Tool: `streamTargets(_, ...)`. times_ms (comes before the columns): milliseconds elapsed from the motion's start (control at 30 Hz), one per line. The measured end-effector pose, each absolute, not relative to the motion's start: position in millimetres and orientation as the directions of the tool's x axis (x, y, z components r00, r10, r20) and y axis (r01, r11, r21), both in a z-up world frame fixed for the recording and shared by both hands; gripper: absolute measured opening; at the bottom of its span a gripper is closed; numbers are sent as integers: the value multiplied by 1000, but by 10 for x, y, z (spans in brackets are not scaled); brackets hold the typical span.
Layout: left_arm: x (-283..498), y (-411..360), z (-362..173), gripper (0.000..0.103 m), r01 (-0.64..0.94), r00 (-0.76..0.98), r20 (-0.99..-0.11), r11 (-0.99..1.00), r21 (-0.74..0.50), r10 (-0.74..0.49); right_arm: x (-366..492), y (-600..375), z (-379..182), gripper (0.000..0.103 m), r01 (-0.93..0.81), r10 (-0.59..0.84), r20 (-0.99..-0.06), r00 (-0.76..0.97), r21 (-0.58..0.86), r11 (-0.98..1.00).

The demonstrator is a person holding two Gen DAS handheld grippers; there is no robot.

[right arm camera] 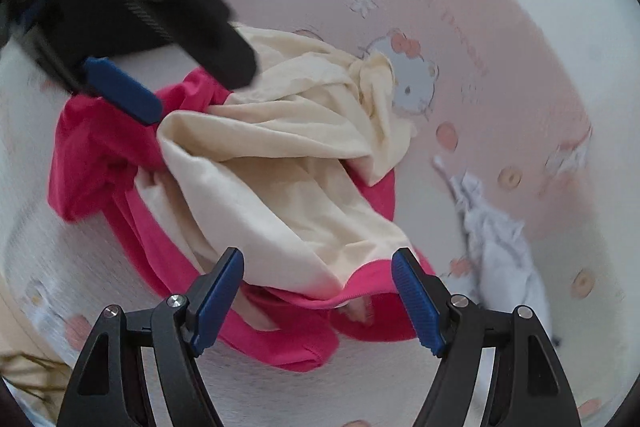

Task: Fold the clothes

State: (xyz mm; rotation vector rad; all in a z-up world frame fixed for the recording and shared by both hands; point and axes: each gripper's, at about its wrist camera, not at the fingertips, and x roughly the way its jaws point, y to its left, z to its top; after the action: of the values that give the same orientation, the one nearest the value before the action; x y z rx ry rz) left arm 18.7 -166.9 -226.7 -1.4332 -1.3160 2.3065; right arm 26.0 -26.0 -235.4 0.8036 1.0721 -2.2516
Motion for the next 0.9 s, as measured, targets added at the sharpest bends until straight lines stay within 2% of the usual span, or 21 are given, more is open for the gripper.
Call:
streamTargets(333,207,-1822,-2536,73,352,-552,-612,-506,-787,567,353,-391,-2721,76,636,-113,-654,-748,-658,-403)
streamTargets(633,59,-1818,-2619,72,329,-532,-624,-539,-775,573,325,-438,-2756,75,609,-131,-616,-777,-683,-403)
streamTargets(700,9,-1816,-2650,59,323,-517,-638,-561,-763,570,320,-431,-2742,75,608,-135,-613,-778,-681,-409)
streamTargets(767,-2,-1841,-2676,32,322,-499,-667,-597,-735,553,317,-422,-2723,75,606,-140,-611,-779,-678,-416)
streamTargets(833,11,-1859,-2691,25,315,-490,-681,-617,-721,545,308,-416,-2713,75,603,-139,-609,-781,-675,-425)
streamTargets(900,34,-1871,-2694,23,302,-492,-678,-623,-722,547,322,-425,-2718,75,601,-143,-605,-784,-679,-422)
